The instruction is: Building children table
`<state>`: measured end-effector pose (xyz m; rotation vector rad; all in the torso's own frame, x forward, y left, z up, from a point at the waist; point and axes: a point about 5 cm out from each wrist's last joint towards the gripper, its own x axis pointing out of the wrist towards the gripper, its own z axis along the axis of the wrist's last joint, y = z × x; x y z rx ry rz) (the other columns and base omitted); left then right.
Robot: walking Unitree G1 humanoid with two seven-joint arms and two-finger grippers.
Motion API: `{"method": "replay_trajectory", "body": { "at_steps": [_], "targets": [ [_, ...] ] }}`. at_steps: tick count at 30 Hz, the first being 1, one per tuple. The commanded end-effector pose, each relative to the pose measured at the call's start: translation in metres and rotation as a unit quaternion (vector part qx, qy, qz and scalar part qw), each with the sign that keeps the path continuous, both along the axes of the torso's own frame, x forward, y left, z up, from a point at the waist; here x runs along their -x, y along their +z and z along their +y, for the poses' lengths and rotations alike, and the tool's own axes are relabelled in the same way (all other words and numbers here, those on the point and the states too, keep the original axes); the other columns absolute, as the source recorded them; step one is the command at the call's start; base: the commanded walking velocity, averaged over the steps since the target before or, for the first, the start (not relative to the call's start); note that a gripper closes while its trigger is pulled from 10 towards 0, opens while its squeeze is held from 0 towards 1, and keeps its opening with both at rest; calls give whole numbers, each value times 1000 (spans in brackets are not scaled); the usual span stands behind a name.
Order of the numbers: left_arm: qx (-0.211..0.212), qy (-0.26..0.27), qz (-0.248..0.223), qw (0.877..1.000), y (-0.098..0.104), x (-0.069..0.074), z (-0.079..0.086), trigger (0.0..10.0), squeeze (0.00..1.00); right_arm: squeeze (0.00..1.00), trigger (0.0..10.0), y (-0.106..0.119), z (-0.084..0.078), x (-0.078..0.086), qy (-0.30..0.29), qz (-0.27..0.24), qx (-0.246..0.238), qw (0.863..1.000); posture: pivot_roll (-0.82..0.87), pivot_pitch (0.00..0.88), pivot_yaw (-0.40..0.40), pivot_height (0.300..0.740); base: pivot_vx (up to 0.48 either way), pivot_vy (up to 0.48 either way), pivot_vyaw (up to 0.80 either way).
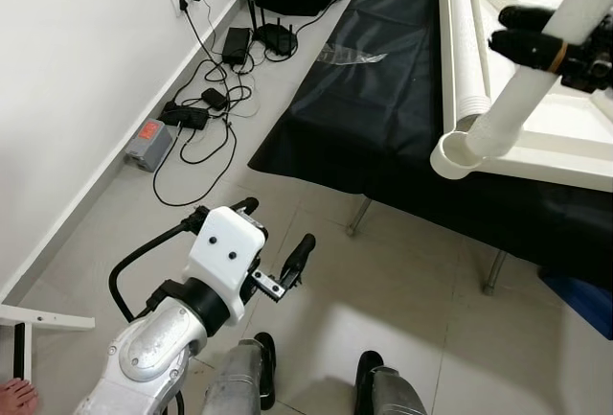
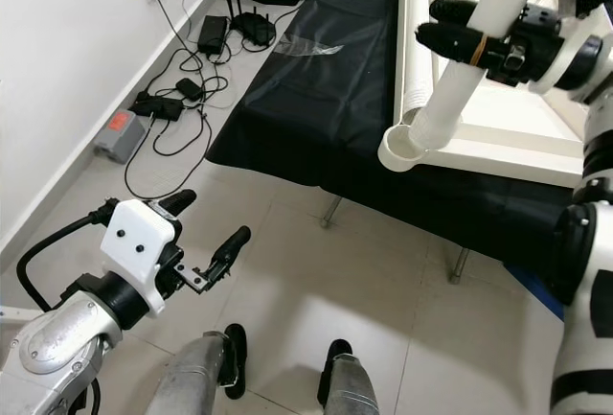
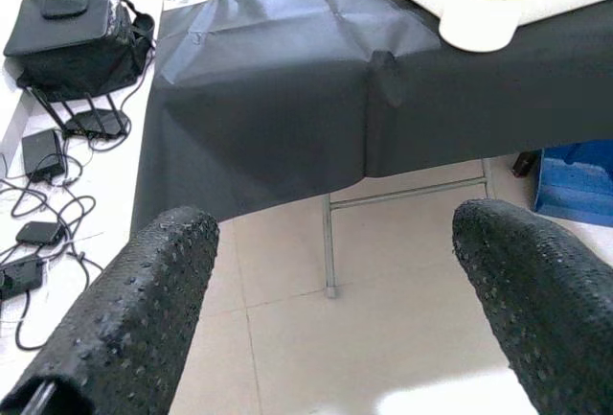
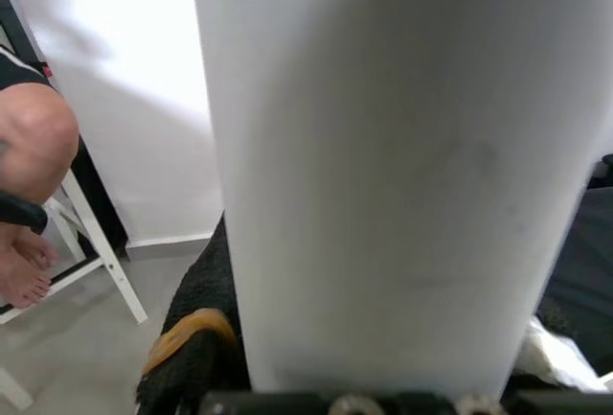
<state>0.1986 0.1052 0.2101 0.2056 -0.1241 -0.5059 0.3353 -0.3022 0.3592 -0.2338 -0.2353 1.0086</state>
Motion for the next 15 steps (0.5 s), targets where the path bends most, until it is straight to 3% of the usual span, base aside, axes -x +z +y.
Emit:
{"method": "replay_trajectory", "body": {
  "at_steps": [1,15],
  "targets": [
    [-9,-4,17,1000,-6,0,1,10000,0,0,10000,-2,-4,3,7,-10,-15,1000,244,323,34,740,0,0,0],
    [-11,-1,12,1000,-3,3,0,10000,0,0,10000,-13,23,-13,42,-11,-41,998,258,347,20,740,0,0,0]
  ]
}}
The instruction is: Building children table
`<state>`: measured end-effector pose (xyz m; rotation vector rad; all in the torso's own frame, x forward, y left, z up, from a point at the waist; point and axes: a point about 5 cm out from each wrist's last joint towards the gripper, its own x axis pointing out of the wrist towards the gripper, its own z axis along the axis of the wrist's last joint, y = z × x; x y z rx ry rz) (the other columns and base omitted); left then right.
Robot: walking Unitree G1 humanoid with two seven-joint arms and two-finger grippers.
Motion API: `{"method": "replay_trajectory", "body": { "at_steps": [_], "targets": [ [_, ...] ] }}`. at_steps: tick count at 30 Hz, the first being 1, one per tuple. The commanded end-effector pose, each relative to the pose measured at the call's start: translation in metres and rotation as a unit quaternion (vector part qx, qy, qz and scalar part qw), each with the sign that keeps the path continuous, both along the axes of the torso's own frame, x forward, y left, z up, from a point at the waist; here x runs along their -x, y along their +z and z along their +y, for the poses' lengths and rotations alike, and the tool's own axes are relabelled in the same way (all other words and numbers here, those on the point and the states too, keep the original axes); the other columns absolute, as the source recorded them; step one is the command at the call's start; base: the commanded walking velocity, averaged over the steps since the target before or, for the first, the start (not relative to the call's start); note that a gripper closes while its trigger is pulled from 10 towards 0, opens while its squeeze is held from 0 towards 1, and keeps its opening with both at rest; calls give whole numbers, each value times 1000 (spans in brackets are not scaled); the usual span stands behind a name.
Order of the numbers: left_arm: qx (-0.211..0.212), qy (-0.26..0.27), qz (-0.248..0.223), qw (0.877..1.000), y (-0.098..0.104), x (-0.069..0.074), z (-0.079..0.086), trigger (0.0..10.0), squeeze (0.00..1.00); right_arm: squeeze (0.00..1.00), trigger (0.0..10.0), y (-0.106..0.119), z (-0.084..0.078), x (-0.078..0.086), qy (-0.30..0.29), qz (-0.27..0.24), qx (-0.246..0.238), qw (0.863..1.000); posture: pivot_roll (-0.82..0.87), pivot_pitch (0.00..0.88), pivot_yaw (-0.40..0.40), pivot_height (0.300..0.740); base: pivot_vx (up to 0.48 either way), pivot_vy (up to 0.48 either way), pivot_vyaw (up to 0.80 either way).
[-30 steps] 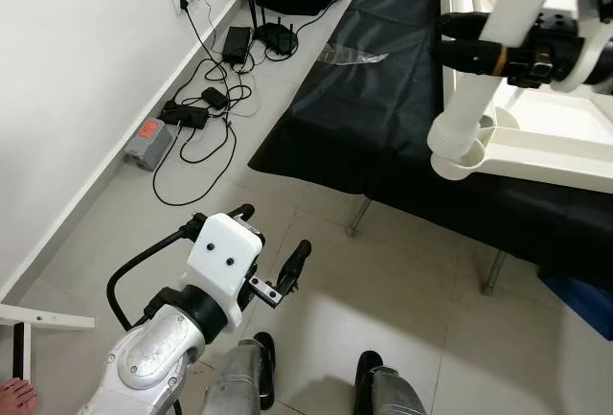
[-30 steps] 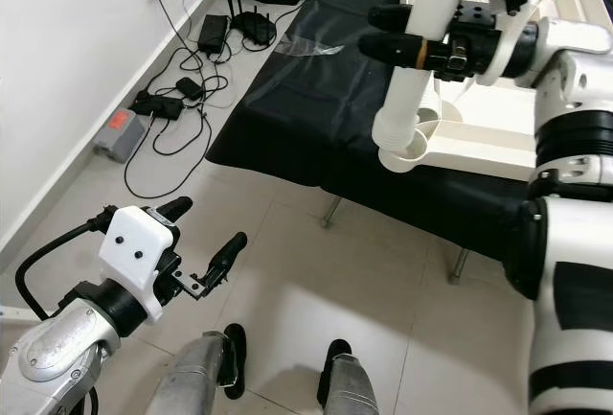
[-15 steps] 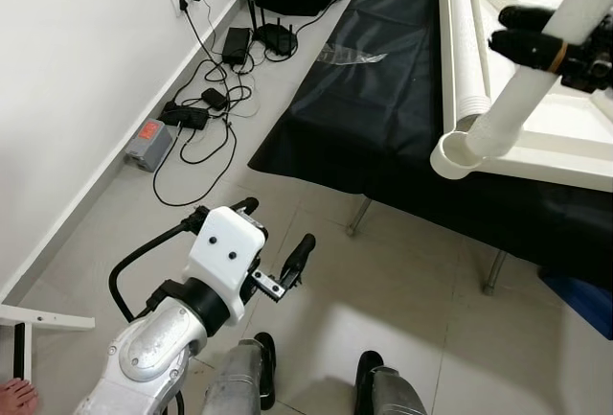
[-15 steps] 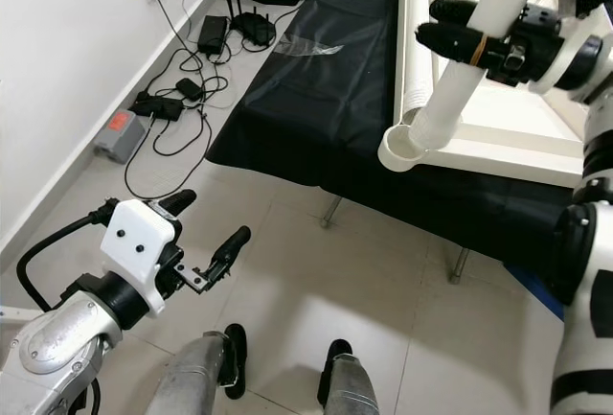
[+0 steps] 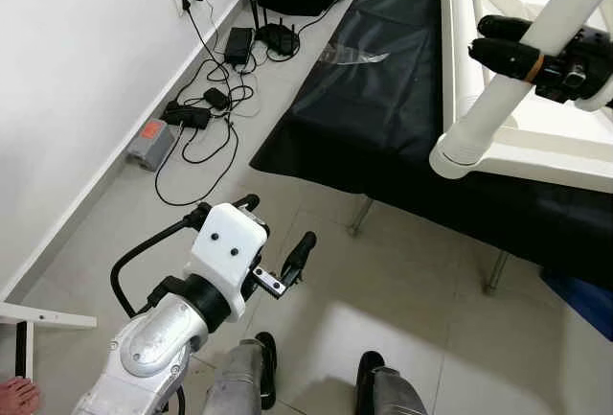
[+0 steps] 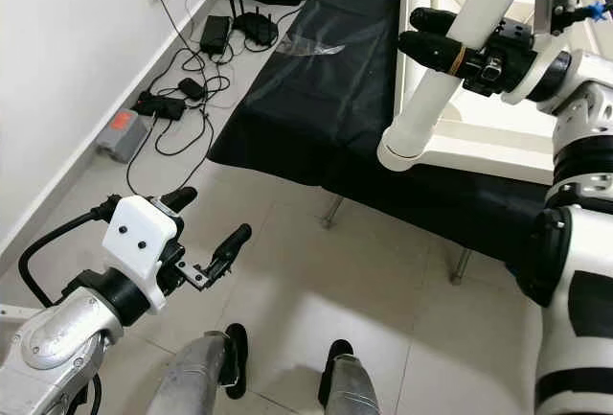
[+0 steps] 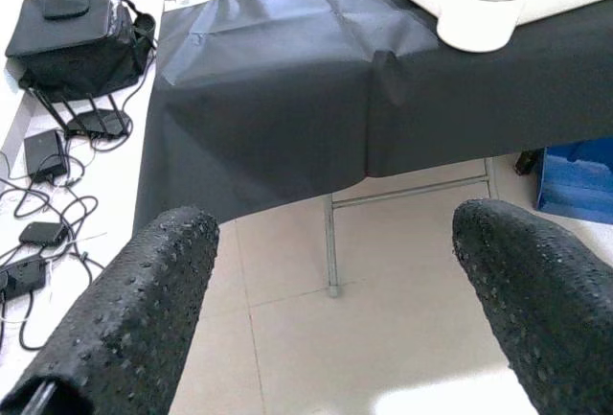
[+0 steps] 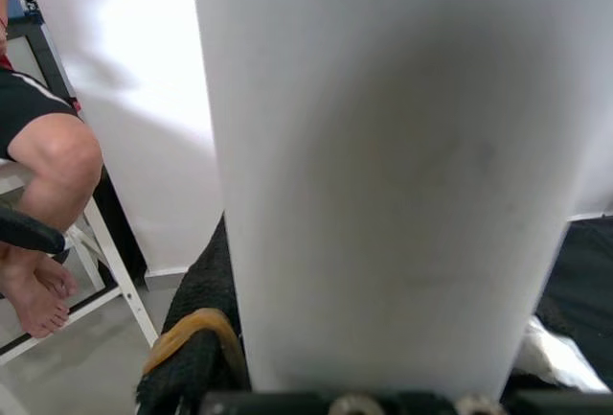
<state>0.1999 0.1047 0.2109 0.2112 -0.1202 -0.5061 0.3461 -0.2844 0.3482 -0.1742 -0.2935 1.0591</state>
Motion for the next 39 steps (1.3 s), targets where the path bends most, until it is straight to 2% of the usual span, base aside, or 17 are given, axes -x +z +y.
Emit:
{"method": "replay_trajectory", "body": {
  "at_steps": [1,12,22,29,31,34,36,37,39],
  "targets": [
    [-9,-2,10,1000,-3,4,1,10000,0,0,10000,-3,7,-3,13,-1,-5,1000,258,347,20,740,0,0,0],
    [-9,3,8,1000,-2,2,3,10000,0,0,10000,-27,8,-3,20,26,18,999,254,360,22,740,0,0,0],
    [-7,4,6,1000,-2,-1,1,10000,0,0,10000,-47,19,-6,-2,32,36,999,240,362,19,740,0,0,0],
    [-6,7,3,1000,-1,-3,1,10000,0,0,10000,-57,27,-10,-38,51,40,997,228,363,16,740,0,0,0],
    [-4,8,2,1000,-1,-3,1,10000,0,0,10000,-64,31,-15,-67,72,40,994,224,362,9,740,0,0,0],
    [-4,8,2,1000,-1,-3,1,10000,0,0,10000,-64,31,-15,-67,72,40,994,224,362,9,740,0,0,0],
    [-3,11,1,1000,-1,-4,1,10000,0,0,10000,-68,32,-22,-108,92,32,989,221,363,4,740,0,0,0],
    [-3,13,0,1000,-1,-4,0,10000,0,0,10000,-69,30,-28,-152,104,22,983,219,363,-2,740,0,0,0],
    [-3,13,0,1000,-1,-4,0,10000,0,0,10000,-69,29,-30,-167,106,19,980,219,363,-2,740,0,0,0]
  ]
}}
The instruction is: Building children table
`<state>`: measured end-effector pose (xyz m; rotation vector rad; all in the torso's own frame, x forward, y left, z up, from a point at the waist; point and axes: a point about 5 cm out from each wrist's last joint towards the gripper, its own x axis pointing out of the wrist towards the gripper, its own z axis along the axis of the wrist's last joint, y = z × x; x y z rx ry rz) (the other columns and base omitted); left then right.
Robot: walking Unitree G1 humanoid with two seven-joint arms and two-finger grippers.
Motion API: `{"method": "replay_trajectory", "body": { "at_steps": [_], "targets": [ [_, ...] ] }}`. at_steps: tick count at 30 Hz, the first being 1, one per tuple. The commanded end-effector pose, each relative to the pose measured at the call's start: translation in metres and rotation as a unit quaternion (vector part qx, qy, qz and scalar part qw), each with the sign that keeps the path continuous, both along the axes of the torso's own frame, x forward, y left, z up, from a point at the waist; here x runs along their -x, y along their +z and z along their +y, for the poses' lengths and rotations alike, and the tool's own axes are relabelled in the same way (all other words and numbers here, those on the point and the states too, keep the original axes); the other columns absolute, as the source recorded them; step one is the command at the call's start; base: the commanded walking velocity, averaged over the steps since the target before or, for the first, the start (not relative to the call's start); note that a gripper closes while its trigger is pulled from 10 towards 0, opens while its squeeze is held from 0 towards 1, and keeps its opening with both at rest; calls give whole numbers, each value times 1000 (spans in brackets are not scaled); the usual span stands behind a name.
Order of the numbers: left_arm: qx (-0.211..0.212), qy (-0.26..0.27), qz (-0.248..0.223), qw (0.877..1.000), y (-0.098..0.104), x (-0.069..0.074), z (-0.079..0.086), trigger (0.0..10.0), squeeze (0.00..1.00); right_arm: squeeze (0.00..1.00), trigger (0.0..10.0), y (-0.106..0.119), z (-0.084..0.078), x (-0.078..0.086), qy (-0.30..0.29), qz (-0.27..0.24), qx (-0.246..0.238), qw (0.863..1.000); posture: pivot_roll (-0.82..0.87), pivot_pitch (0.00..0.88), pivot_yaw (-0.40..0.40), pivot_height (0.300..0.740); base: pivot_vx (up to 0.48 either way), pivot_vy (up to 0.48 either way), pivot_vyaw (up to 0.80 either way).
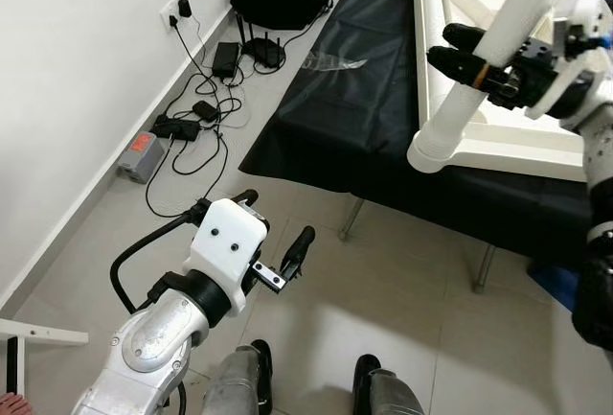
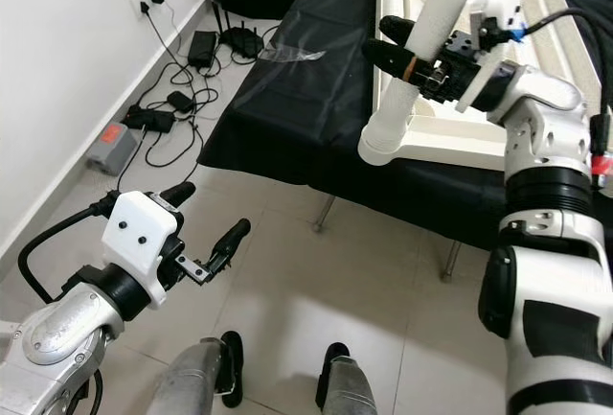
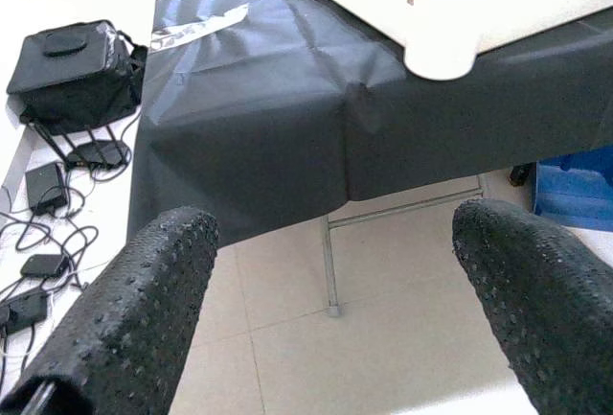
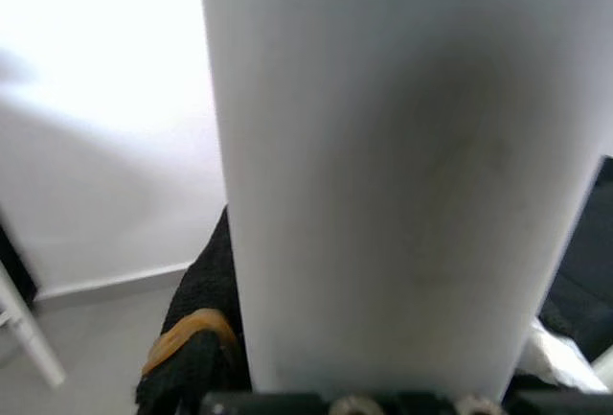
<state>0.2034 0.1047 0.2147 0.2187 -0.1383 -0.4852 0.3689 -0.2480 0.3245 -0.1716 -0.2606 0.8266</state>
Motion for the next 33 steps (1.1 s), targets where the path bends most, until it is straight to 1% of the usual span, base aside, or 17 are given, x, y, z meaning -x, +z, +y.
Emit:
{"method": "replay_trajectory", "body": {
  "at_steps": [1,2,5,8,9,11,14,16,19,22,24,25,27,30,32,33],
  "targets": [
    [-3,4,10,1000,-5,0,0,10000,0,0,10000,-46,-7,-8,-60,99,19,993,219,363,-2,740,0,0,0],
    [-3,4,10,1000,-5,0,0,10000,0,0,10000,-46,-7,-8,-60,99,19,993,219,363,-2,740,0,0,0],
    [-3,7,8,1000,-4,0,1,10000,0,0,10000,-44,-12,-10,-108,92,0,990,220,365,-6,740,0,0,0],
    [-3,10,6,1000,-3,-1,2,10000,0,0,10000,-44,-12,-10,-125,87,-4,988,218,366,-5,740,0,0,0],
    [-3,10,6,1000,-3,-1,2,10000,0,0,10000,-44,-12,-10,-125,87,-4,988,218,366,-5,740,0,0,0],
    [-6,12,4,1000,-3,-2,4,10000,0,0,10000,-42,-10,-10,-133,71,-8,989,219,367,-7,740,0,0,0],
    [-10,15,1,1000,-2,-3,6,10000,0,0,10000,-42,-8,-7,-122,61,-10,991,223,365,-5,740,0,0,0],
    [-11,17,0,1000,-2,-4,7,10000,0,0,10000,-43,-8,-7,-124,60,-7,990,222,366,-3,740,0,0,0],
    [-15,20,-4,1000,0,-6,10,10000,0,0,10000,-48,-10,-8,-155,69,-9,986,222,366,-2,740,0,0,0],
    [-15,21,-4,1000,0,-6,10,10000,0,0,10000,-49,-10,-9,-161,70,-11,984,222,366,-2,740,0,0,0],
    [-16,22,-6,1000,0,-6,10,10000,0,0,10000,-54,-12,-11,-200,75,-11,977,222,366,-2,740,0,0,0],
    [-16,22,-6,1000,0,-6,10,10000,0,0,10000,-54,-12,-11,-200,75,-11,977,222,366,-2,740,0,0,0],
    [-17,22,-7,1000,1,-7,10,10000,0,0,10000,-57,-15,-14,-251,76,-22,965,223,369,-3,740,0,0,0],
    [-17,22,-8,1000,1,-7,11,10000,0,0,10000,-58,-16,-14,-266,75,-26,961,223,369,-3,740,0,0,0],
    [-20,22,-9,1000,1,-9,12,10000,0,0,10000,-63,-17,-16,-296,79,-27,952,223,369,-4,740,0,0,0],
    [-20,22,-9,1000,1,-9,12,10000,0,0,10000,-63,-17,-16,-296,79,-27,952,223,369,-4,740,0,0,0]
  ]
}}
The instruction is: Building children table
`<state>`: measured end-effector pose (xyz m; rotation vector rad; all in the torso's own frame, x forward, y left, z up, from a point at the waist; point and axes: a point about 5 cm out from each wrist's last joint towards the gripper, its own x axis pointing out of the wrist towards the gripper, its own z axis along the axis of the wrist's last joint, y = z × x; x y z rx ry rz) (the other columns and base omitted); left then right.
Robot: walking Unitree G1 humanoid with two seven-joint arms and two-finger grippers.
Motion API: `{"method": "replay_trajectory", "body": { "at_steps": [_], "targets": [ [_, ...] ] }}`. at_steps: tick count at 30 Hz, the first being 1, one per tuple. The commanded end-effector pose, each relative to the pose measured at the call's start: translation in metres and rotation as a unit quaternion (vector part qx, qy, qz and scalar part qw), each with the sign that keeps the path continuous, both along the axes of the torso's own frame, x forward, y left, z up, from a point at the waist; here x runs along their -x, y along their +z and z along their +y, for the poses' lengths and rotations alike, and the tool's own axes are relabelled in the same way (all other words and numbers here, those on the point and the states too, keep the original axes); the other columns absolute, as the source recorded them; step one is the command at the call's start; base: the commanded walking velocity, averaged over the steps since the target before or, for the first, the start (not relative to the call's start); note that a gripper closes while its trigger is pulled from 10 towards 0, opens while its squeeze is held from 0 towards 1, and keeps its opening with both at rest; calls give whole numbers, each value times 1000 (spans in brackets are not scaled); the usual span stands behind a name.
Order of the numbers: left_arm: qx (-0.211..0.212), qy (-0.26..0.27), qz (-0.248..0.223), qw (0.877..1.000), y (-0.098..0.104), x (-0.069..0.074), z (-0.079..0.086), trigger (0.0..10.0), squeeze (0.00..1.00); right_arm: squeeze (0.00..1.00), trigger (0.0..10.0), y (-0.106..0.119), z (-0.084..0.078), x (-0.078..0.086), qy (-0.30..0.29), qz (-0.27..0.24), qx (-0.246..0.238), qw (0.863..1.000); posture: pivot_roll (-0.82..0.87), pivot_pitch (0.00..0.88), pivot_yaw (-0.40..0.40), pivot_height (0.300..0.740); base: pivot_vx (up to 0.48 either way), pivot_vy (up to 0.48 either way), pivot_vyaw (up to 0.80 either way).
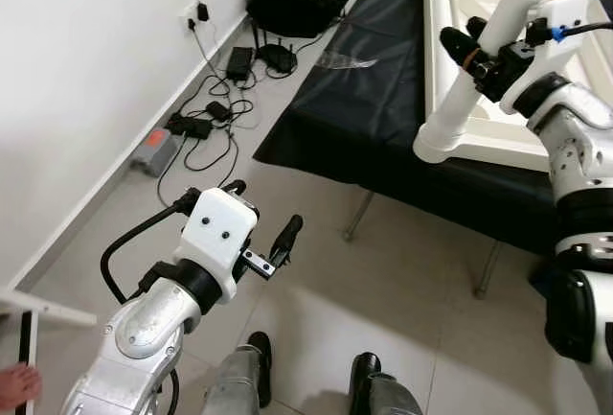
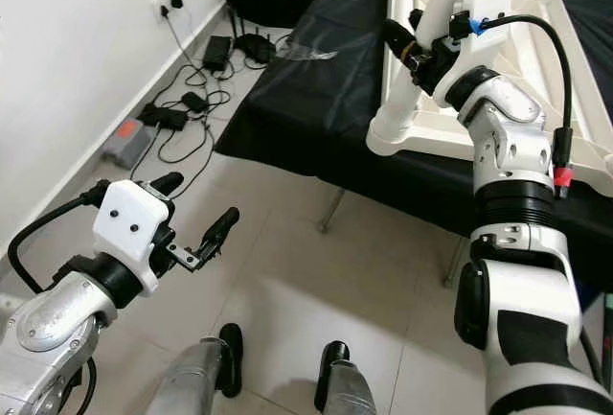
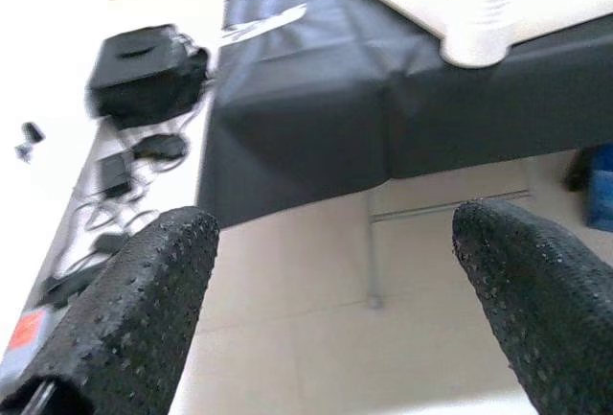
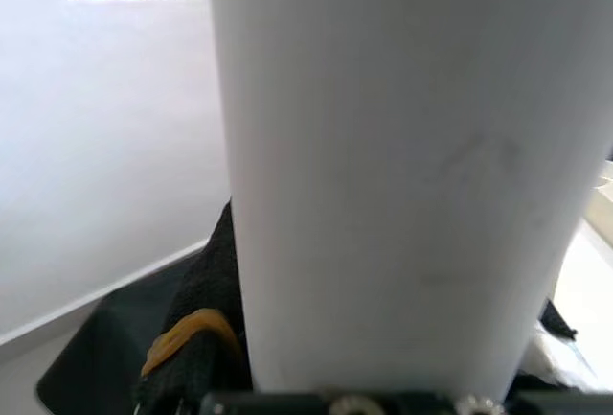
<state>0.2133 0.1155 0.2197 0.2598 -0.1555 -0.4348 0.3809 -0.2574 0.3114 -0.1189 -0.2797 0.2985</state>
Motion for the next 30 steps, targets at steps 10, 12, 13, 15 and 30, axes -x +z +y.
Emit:
{"method": "replay_trajectory", "body": {
  "at_steps": [10,12,13,15,30],
  "targets": [
    [-9,2,1,1000,-2,-2,5,10000,0,0,10000,-52,-13,-7,-143,94,-13,985,224,371,-5,740,0,0,0],
    [-9,2,0,1000,-2,-2,4,10000,0,0,10000,-51,-15,-8,-165,91,-22,982,224,371,-5,740,0,0,0],
    [-9,1,0,1000,-2,-2,4,10000,0,0,10000,-49,-17,-8,-185,89,-32,978,223,372,-4,740,0,0,0],
    [-8,1,0,1000,-2,-2,4,10000,0,0,10000,-48,-18,-8,-198,87,-38,976,223,372,-4,740,0,0,0],
    [-6,1,-1,1000,-1,-1,3,10000,0,0,10000,-45,-25,-8,-332,78,-68,938,223,371,-11,740,0,0,0]
  ]
}}
